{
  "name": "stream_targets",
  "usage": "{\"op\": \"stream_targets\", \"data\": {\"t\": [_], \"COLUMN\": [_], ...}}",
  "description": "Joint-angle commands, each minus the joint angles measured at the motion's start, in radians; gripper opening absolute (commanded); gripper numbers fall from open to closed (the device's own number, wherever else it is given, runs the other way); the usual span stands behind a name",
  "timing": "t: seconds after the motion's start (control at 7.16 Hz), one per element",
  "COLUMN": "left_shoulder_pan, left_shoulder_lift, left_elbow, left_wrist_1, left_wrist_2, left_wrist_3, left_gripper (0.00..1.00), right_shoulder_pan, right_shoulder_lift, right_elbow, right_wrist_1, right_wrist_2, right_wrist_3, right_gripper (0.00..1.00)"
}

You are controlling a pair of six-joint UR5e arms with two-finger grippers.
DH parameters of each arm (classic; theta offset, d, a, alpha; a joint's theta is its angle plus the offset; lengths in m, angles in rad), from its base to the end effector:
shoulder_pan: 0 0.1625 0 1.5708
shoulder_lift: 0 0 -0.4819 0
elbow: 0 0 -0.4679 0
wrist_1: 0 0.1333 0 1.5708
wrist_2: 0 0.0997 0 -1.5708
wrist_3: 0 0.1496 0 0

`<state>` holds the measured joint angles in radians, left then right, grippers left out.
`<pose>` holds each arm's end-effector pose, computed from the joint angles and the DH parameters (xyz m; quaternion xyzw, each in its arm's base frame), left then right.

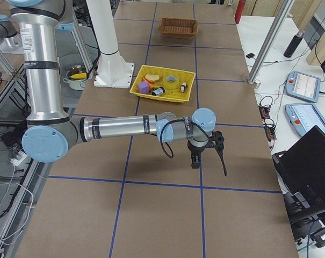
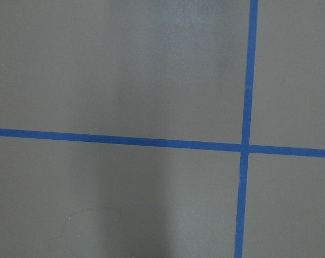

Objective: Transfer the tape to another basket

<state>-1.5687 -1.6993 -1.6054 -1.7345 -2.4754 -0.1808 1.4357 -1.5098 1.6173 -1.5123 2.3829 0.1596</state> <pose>-0.0143 -0.6476 0.6200 0.1063 0.4428 -0.0084 0.8903 -0.0576 -0.6077 0.6783 0.0175 -0.4005 -0.0215 0.9159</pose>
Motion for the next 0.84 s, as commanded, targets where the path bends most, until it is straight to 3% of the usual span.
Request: {"op": "stream_targets", "data": {"t": [0.0, 0.14, 0.28, 0.7], "left_shoulder_pan": [0.002, 0.036, 0.068, 0.070], "left_shoulder_lift": [0.016, 0.027, 0.089, 0.107], "left_elbow": [-0.048, -0.044, -0.069, -0.056], "left_wrist_1": [-0.027, -0.028, -0.058, -0.073], "left_wrist_2": [0.035, 0.152, 0.174, 0.194], "left_wrist_3": [-0.008, 0.001, 0.003, 0.041], "left_gripper": [1.00, 1.00, 1.00, 1.00], "right_shoulder_pan": [-0.023, -0.023, -0.023, -0.024], "right_shoulder_lift": [0.005, 0.006, 0.006, 0.008], "right_elbow": [0.000, 0.001, 0.000, -0.007], "right_wrist_1": [-0.002, -0.003, -0.003, 0.000], "right_wrist_2": [-0.048, -0.051, -0.051, -0.051], "right_wrist_3": [-0.084, -0.122, -0.123, -0.120], "right_gripper": [1.00, 1.00, 1.00, 1.00]}}
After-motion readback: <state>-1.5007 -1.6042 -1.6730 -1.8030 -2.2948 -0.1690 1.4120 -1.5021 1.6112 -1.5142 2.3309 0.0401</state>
